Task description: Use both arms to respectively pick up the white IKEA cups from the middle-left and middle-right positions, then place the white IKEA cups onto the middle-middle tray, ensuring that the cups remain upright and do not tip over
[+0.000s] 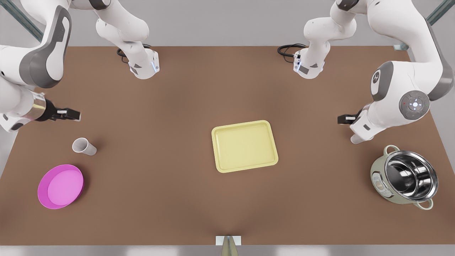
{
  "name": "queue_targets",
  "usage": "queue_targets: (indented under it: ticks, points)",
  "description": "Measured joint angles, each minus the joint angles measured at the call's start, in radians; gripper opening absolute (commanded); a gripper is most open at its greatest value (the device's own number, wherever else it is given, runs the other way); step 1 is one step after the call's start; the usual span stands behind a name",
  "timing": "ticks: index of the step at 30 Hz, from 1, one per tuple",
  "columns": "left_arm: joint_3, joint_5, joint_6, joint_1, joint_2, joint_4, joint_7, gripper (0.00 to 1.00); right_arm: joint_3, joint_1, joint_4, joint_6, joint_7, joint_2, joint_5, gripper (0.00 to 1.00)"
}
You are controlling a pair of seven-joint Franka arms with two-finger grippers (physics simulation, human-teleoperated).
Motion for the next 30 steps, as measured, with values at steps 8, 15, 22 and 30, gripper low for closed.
queue_targets:
  ticks: [8, 15, 22, 30]
  points:
    - [0.232, -0.058, 0.248, 0.019, 0.063, -0.202, 0.007, 1.0, -0.003, -0.148, -0.176, 0.143, -0.045, 0.088, -0.007, 1.0]
    - [0.352, -0.14, 0.61, 0.04, 0.092, -0.514, 0.074, 1.0, -0.002, -0.307, -0.345, 0.403, -0.16, 0.152, 0.035, 1.0]
    - [0.406, -0.152, 0.795, 0.047, 0.111, -0.638, 0.128, 1.0, -0.002, -0.332, -0.359, 0.65, -0.256, 0.295, 0.053, 1.0]
    - [0.409, -0.151, 0.858, 0.057, 0.15, -0.676, 0.165, 0.31, -0.002, -0.356, -0.399, 0.761, -0.331, 0.327, 0.057, 1.0]
